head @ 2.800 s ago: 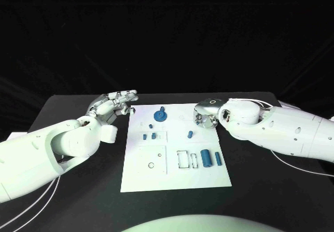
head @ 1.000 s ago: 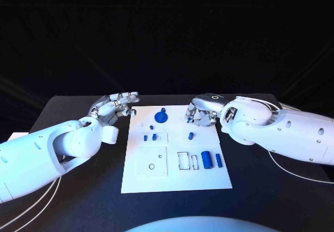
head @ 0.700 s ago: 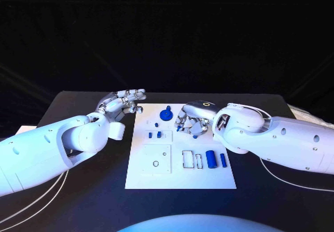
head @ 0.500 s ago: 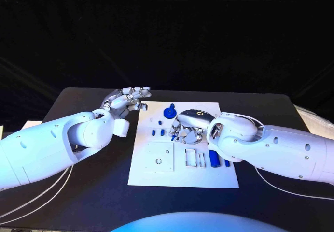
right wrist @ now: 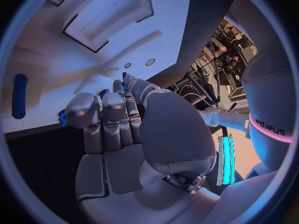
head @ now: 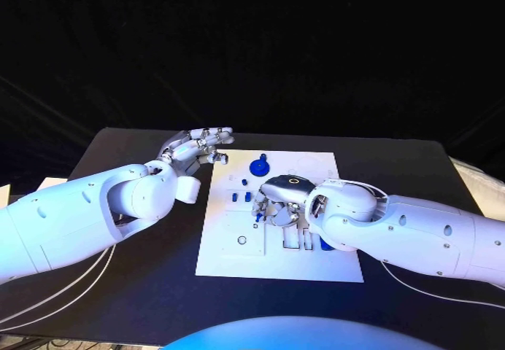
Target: Assemble the parts on the task board
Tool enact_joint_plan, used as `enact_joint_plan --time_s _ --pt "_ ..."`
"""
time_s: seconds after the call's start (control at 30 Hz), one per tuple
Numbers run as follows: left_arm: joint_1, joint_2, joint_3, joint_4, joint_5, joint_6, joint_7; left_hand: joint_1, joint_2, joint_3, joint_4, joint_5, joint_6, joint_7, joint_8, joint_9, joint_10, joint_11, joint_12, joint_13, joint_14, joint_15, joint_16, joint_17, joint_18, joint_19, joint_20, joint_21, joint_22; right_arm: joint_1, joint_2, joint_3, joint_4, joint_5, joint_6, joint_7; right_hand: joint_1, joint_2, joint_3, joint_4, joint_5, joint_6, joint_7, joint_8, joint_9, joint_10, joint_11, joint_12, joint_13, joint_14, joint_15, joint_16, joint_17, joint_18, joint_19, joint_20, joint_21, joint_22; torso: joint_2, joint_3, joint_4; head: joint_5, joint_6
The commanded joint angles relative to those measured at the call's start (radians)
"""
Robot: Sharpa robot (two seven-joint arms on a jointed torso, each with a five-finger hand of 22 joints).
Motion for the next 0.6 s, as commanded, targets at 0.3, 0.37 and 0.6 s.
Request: enact_joint_plan --time_s 0.3,0.37,0.6 --pt "0.000 0.003 0.001 0.002 -0.005 0.024 0.001 0.007 0.005 -0.005 0.000 0.004 -0.007 0.003 0.007 -0.001 -0.009 -0.001 0.007 0.001 0.002 0.001 0.000 -0.001 0.011 0.005 -0.001 -0.003 -0.001 -0.006 0.011 -0.002 -0.009 -0.043 0.037 0.003 -0.009 0.002 0.004 -0.001 0.003 0.003 0.006 0.006 0.001 0.007 0.001 -0.005 -0.001 0.021 -0.002 0.006 0.000 -0.003 0.006 0.004 0.007 0.001 0.000 -0.0007 -0.0005 0.004 -0.007" --pt "0.000 0.003 0.001 0.002 -0.005 0.025 0.000 0.009 0.006 -0.006 -0.002 0.004 -0.008 0.003 0.007 -0.001 -0.010 -0.001 0.009 0.001 0.001 0.001 -0.001 -0.004 0.011 0.005 -0.001 -0.004 -0.002 -0.007 0.014 -0.002 -0.011 -0.045 0.040 0.003 -0.009 0.002 0.004 -0.001 0.003 0.003 0.006 0.006 0.001 0.007 0.001 -0.005 -0.001 0.021 -0.002 0.006 0.000 -0.003 0.006 0.004 0.007 0.001 0.000 -0.0004 -0.0004 0.004 -0.007" --pt "0.000 0.003 0.001 0.002 -0.005 0.026 -0.001 0.009 0.006 -0.006 -0.002 0.004 -0.008 0.003 0.007 -0.001 -0.010 -0.001 0.009 0.001 0.001 0.001 -0.001 -0.004 0.011 0.005 -0.001 -0.004 -0.002 -0.010 0.020 -0.004 -0.016 -0.048 0.051 0.004 -0.010 0.002 0.004 -0.001 0.002 0.003 0.006 0.005 0.001 0.007 0.001 -0.005 -0.002 0.021 -0.001 0.006 0.000 -0.003 0.006 0.004 0.007 0.001 0.000 -0.0009 0.0003 0.005 -0.009"
